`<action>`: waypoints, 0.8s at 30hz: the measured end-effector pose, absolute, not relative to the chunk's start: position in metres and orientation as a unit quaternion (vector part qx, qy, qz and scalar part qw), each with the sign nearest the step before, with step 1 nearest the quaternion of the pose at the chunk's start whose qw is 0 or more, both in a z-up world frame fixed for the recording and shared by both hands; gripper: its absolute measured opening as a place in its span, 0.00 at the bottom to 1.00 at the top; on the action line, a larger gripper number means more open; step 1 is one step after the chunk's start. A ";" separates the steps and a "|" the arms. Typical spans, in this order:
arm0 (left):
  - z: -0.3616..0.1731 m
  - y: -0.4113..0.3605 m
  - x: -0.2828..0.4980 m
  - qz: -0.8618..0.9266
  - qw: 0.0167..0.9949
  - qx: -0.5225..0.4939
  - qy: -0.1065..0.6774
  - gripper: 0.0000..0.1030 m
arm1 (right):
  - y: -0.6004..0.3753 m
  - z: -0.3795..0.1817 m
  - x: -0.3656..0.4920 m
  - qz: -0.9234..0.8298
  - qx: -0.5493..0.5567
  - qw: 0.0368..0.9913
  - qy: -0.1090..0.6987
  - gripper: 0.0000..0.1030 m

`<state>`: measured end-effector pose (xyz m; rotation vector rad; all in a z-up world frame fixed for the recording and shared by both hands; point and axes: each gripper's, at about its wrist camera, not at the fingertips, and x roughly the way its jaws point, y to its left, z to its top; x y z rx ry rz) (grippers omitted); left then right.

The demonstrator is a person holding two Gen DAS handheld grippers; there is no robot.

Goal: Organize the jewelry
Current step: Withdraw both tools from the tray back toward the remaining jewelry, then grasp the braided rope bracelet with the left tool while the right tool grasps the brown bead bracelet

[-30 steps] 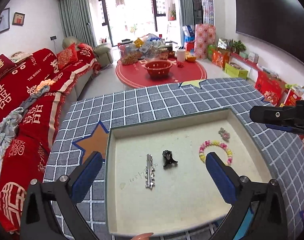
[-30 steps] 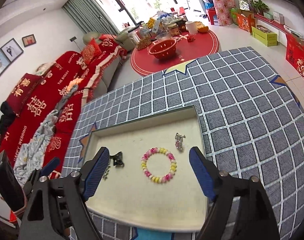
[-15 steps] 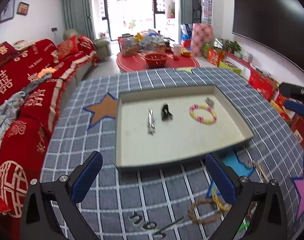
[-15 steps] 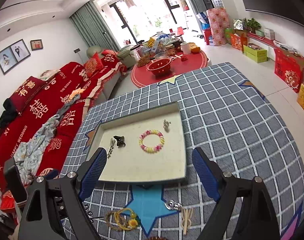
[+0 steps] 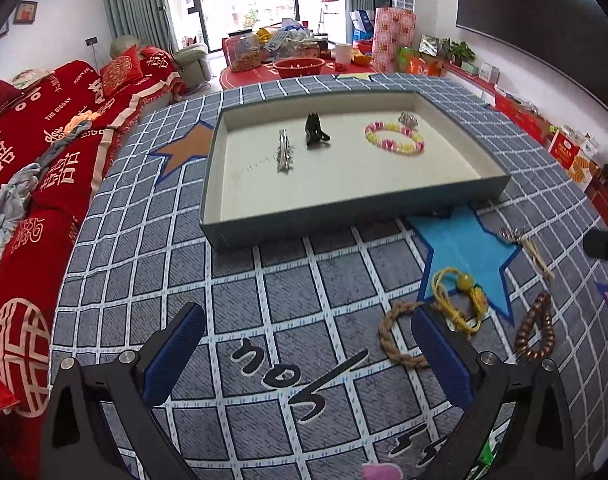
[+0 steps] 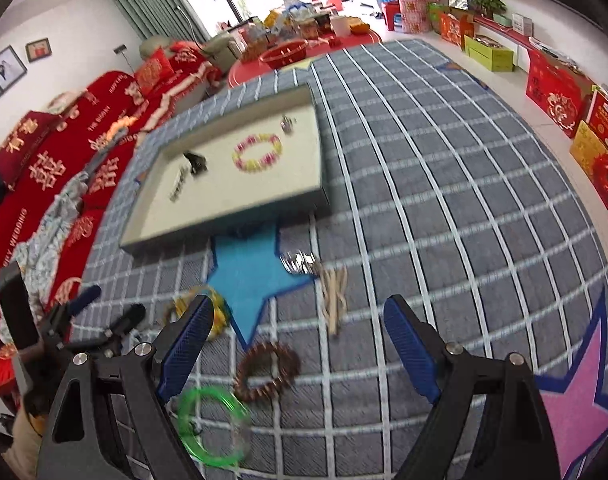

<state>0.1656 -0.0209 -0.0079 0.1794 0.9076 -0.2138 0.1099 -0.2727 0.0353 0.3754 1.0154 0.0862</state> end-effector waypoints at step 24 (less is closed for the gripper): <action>-0.033 -0.048 0.172 -0.133 0.869 0.129 0.458 1.00 | -0.237 -0.008 0.092 0.006 0.075 0.844 0.531 0.80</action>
